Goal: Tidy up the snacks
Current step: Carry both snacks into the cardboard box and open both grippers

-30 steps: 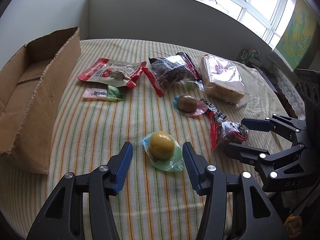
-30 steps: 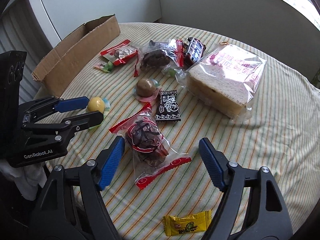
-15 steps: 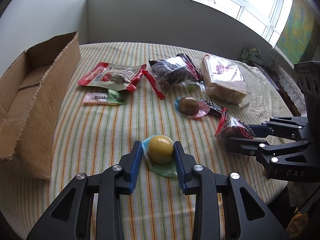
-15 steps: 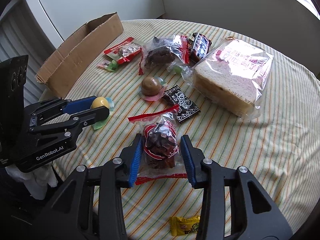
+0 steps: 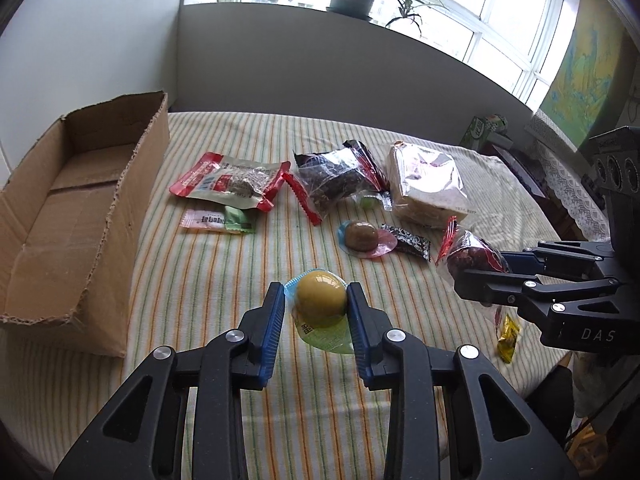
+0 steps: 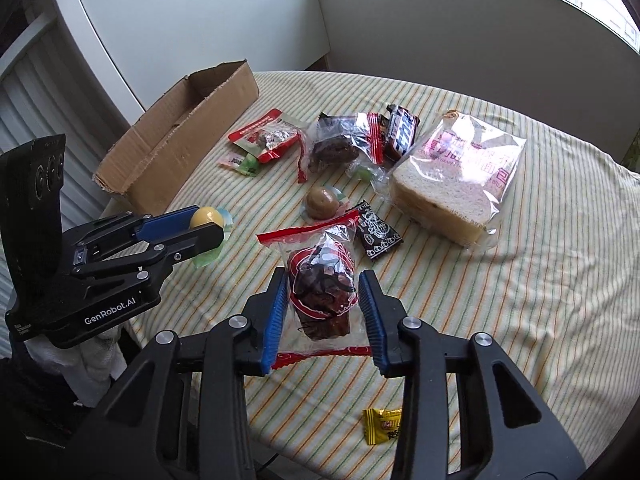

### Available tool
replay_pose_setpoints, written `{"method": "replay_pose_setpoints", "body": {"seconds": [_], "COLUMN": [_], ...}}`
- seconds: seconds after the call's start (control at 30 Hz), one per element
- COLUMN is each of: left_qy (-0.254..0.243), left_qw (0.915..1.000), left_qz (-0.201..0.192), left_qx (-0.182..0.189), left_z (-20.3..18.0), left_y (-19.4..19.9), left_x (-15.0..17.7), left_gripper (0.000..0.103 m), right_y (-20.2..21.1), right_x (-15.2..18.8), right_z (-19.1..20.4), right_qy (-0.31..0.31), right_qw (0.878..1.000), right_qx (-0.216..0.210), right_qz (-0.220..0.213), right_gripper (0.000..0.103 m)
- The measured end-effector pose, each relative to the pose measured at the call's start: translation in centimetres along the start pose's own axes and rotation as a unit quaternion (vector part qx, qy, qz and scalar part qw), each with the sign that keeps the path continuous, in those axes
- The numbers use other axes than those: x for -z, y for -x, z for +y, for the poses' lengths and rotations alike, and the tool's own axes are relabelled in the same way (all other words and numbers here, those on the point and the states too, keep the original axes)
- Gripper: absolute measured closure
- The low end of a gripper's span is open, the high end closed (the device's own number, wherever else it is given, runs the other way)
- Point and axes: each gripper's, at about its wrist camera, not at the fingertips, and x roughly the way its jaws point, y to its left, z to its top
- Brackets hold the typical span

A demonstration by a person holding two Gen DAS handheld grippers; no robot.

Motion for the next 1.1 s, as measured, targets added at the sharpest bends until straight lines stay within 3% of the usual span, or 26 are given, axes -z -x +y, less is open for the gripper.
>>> {"method": "replay_pose_setpoints", "body": {"seconds": [0.47, 0.83, 1.1], "left_qy": [0.033, 0.072, 0.096], "left_qw": [0.9958, 0.9876, 0.9835], "left_qz": [-0.073, -0.091, -0.09], "left_qx": [-0.045, -0.106, -0.125], "left_z": [6.0, 12.4, 15.6], "left_y": [6.0, 7.7, 7.5], "left_x": [-2.2, -1.8, -1.8], "left_gripper": [0.073, 0.073, 0.073], "right_y": [0.5, -3.4, -7.8], "right_x": [-6.2, -12.1, -14.6], "right_z": [6.8, 13.6, 18.0], "right_qy": [0.063, 0.111, 0.142], "right_qw": [0.997, 0.992, 0.987], "right_qx": [-0.029, -0.056, -0.075], "right_qz": [-0.035, -0.036, -0.014], "right_gripper": [0.066, 0.065, 0.065]}}
